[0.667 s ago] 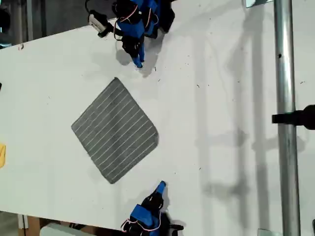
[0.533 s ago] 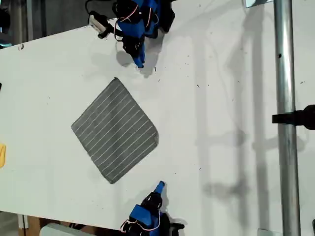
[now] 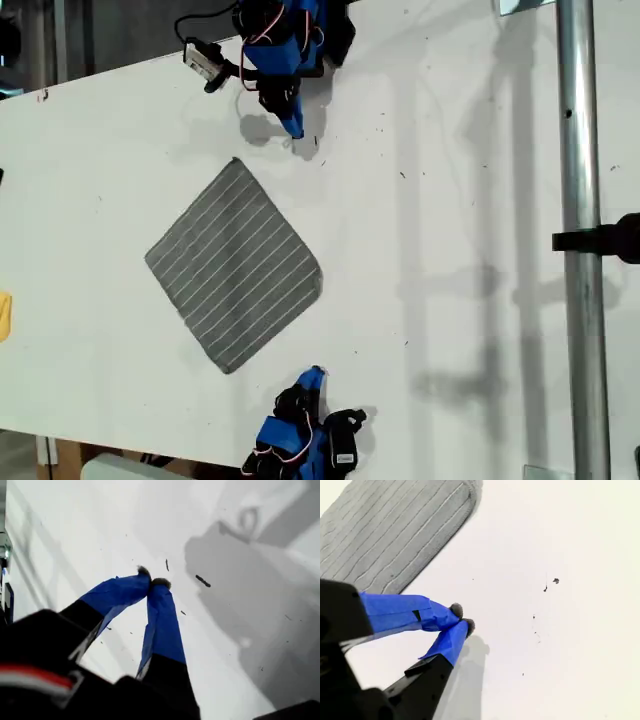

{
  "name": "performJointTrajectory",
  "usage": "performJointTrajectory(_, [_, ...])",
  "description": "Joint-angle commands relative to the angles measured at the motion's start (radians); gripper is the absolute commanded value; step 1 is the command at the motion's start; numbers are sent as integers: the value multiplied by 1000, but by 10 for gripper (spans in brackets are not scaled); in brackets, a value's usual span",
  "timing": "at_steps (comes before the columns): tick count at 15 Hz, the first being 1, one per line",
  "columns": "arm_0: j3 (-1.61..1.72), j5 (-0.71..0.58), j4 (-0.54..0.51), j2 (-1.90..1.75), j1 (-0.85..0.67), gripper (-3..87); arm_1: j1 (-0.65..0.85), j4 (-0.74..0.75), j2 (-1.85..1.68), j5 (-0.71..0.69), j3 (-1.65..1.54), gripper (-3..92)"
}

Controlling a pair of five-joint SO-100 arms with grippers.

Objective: Grasp corners of a towel and fold twice.

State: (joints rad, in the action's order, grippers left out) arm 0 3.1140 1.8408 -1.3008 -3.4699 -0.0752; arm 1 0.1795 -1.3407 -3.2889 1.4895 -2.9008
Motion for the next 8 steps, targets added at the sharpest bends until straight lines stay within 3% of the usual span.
performJointTrajectory(1, [2,35,2,-6,-14,-27,-25,21,-3,25,66,-3])
performJointTrajectory(5, [-150,57,41,12,23,-29,29,-60,67,-25,265,-3])
performJointTrajectory(8, [-365,20,138,301,18,-29,114,-46,255,-147,456,-3])
